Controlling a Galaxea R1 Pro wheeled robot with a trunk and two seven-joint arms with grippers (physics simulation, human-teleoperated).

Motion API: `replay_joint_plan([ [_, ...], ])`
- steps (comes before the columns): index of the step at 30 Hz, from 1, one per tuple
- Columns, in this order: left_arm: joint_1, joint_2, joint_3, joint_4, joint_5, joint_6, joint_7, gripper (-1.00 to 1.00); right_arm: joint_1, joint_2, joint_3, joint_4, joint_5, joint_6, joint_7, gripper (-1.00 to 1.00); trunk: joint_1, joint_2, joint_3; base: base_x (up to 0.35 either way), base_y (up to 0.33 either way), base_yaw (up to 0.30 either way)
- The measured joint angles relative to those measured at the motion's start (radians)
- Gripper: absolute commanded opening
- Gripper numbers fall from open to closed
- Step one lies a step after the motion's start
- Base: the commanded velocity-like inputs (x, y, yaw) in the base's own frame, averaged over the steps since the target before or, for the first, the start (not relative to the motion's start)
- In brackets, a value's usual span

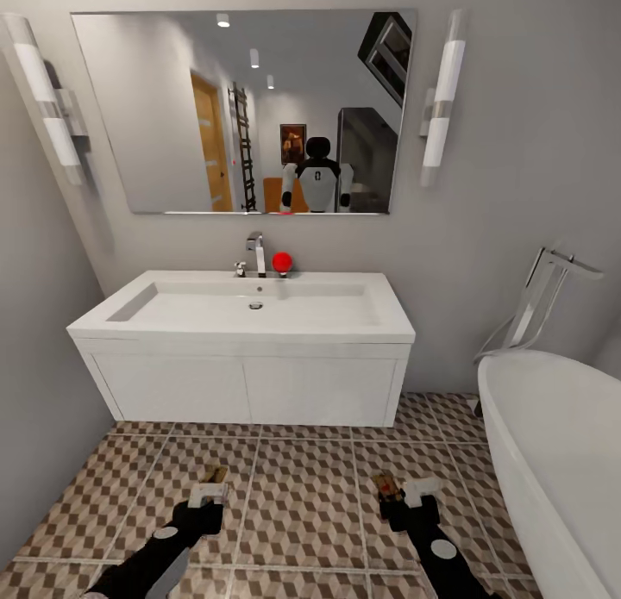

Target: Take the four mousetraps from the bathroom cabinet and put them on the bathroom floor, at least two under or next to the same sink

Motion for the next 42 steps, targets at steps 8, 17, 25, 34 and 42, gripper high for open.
replay_joint_plan([
  [8, -0.002, 0.029, 0.093, -0.194, -0.003, 0.212, 0.053, -1.00, -0.096, 0.037, -0.001, -0.013, 0.006, 0.093, -0.002, -1.00, 0.000, 0.000, 0.000, 0.000, 0.000, 0.000],
  [17, -0.005, 0.023, 0.139, -0.288, -0.008, 0.367, 0.070, -1.00, -0.226, 0.060, -0.001, 0.025, 0.007, 0.158, -0.003, -1.00, 0.000, 0.000, 0.000, 0.000, 0.000, 0.000],
  [25, -0.006, 0.021, 0.136, -0.342, -0.013, 0.369, 0.120, -1.00, -0.251, 0.062, 0.000, 0.044, 0.007, 0.158, 0.000, -1.00, 0.000, 0.000, 0.000, 0.000, 0.000, 0.000],
  [34, -0.006, 0.024, 0.130, -0.410, -0.013, 0.374, 0.124, -1.00, -0.251, 0.058, 0.000, 0.039, 0.007, 0.158, 0.003, -1.00, 0.000, 0.000, 0.000, 0.000, 0.000, 0.000],
  [42, -0.006, 0.043, 0.130, -0.443, -0.012, 0.374, 0.123, -1.00, -0.251, 0.057, 0.000, 0.039, 0.007, 0.158, 0.003, -1.00, 0.000, 0.000, 0.000, 0.000, 0.000, 0.000],
])
